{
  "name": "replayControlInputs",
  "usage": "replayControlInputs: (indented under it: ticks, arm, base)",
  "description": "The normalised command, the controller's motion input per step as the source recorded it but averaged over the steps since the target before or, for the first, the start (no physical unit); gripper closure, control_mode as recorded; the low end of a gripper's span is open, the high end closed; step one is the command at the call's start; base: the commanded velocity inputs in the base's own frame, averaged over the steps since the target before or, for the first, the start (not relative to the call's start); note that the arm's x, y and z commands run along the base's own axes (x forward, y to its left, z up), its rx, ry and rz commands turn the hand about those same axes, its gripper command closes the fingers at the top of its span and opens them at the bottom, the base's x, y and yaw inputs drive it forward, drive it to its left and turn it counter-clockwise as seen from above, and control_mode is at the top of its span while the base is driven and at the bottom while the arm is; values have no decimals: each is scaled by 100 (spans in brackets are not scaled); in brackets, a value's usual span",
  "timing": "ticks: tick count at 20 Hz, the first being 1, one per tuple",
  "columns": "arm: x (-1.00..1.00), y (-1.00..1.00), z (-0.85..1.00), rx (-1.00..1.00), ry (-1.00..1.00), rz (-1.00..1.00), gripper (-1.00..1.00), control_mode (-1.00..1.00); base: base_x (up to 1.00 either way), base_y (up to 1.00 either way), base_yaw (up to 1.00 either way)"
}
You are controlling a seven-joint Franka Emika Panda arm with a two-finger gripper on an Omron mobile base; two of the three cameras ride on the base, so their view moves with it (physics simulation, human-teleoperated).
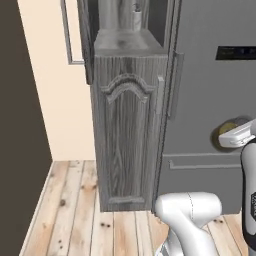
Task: Pick the jar and jar from the dining table and place them in the open cabinet. Close the cabinet after placing the objects.
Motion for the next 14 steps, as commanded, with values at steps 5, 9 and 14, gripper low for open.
replayControlInputs:
  ticks: [5, 9, 14]
  arm:
    - [0, 0, 0, 0, 0, 0, 100, 100]
    - [0, 0, 0, 0, 0, 0, 100, 100]
    - [0, 0, 0, 0, 0, 0, 100, 100]
  base:
    - [11, 62, -13]
    - [23, 33, -2]
    - [36, 17, -3]
